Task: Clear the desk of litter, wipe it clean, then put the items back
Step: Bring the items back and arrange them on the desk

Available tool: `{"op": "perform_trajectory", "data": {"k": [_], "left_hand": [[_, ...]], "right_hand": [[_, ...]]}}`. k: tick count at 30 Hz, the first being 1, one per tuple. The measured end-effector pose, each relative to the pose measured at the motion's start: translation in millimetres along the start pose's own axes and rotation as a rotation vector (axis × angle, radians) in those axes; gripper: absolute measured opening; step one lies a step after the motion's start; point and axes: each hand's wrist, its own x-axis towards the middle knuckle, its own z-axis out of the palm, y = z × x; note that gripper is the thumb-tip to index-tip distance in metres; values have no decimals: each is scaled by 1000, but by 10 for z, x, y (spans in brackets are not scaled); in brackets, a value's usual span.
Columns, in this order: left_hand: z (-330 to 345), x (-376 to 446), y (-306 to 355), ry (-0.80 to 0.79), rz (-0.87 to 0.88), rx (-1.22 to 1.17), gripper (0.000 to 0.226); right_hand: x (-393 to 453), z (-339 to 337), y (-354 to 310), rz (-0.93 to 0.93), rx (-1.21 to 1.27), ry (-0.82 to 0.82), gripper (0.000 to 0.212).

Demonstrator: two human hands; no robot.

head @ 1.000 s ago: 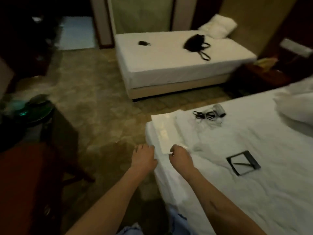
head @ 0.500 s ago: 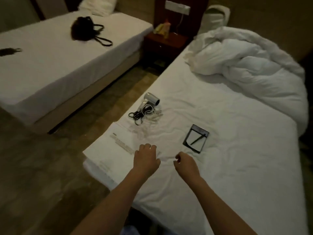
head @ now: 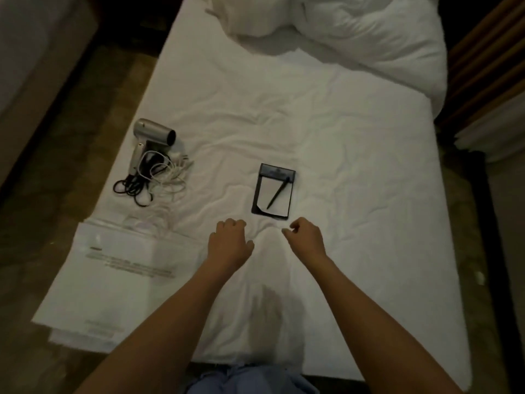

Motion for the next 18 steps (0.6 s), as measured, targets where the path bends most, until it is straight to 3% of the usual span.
{"op": "perform_trajectory", "data": {"k": [6,13,18], "left_hand": [[209,806,-101,-25,-96,-81,53],[610,1301,-302,-61,-152,-139,52],[793,1388,-583,-58,-216,-150,49]], "right_hand": [[882,261,-132,64,41,-50,44],[1735,615,-46,257,79,-14,85],[2135,823,-90,407,89,34,97]]}}
